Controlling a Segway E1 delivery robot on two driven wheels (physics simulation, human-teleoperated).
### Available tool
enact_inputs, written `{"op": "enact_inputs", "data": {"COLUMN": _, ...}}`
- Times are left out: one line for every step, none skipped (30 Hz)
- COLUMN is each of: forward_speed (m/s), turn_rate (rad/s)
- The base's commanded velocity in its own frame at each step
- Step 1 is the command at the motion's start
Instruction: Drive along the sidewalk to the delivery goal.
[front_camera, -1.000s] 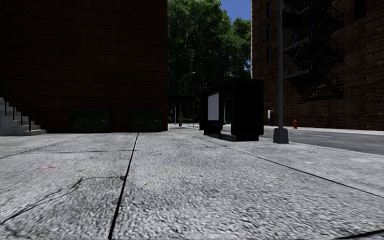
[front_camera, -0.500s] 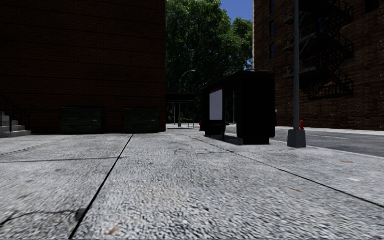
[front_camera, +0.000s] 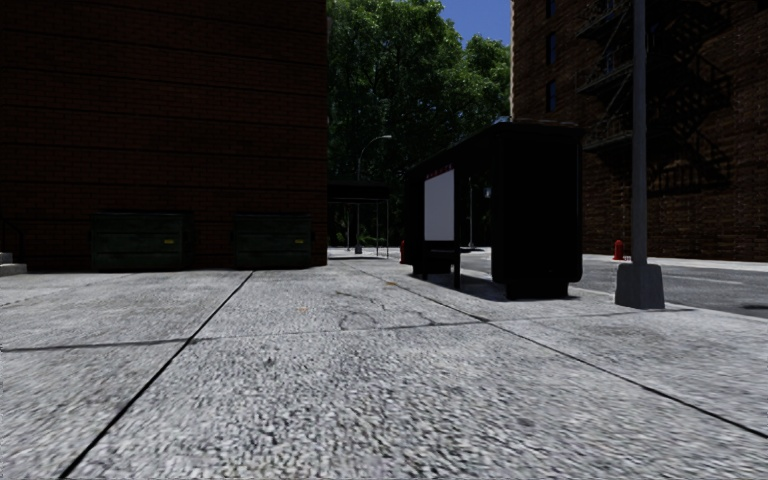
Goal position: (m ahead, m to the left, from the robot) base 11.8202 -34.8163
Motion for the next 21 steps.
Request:
{"op": "enact_inputs", "data": {"forward_speed": 2.00, "turn_rate": 0.00}}
{"op": "enact_inputs", "data": {"forward_speed": 2.00, "turn_rate": 0.00}}
{"op": "enact_inputs", "data": {"forward_speed": 2.00, "turn_rate": 0.00}}
{"op": "enact_inputs", "data": {"forward_speed": 2.00, "turn_rate": 0.00}}
{"op": "enact_inputs", "data": {"forward_speed": 2.00, "turn_rate": 0.00}}
{"op": "enact_inputs", "data": {"forward_speed": 2.00, "turn_rate": 0.00}}
{"op": "enact_inputs", "data": {"forward_speed": 2.00, "turn_rate": 0.00}}
{"op": "enact_inputs", "data": {"forward_speed": 2.00, "turn_rate": 0.00}}
{"op": "enact_inputs", "data": {"forward_speed": 2.00, "turn_rate": 0.00}}
{"op": "enact_inputs", "data": {"forward_speed": 2.00, "turn_rate": 0.00}}
{"op": "enact_inputs", "data": {"forward_speed": 2.00, "turn_rate": 0.00}}
{"op": "enact_inputs", "data": {"forward_speed": 2.00, "turn_rate": 0.00}}
{"op": "enact_inputs", "data": {"forward_speed": 2.00, "turn_rate": 0.00}}
{"op": "enact_inputs", "data": {"forward_speed": 2.00, "turn_rate": 0.00}}
{"op": "enact_inputs", "data": {"forward_speed": 2.00, "turn_rate": 0.00}}
{"op": "enact_inputs", "data": {"forward_speed": 2.00, "turn_rate": 0.00}}
{"op": "enact_inputs", "data": {"forward_speed": 2.00, "turn_rate": 0.00}}
{"op": "enact_inputs", "data": {"forward_speed": 2.00, "turn_rate": 0.00}}
{"op": "enact_inputs", "data": {"forward_speed": 2.00, "turn_rate": 0.00}}
{"op": "enact_inputs", "data": {"forward_speed": 2.00, "turn_rate": 0.00}}
{"op": "enact_inputs", "data": {"forward_speed": 2.00, "turn_rate": 0.00}}
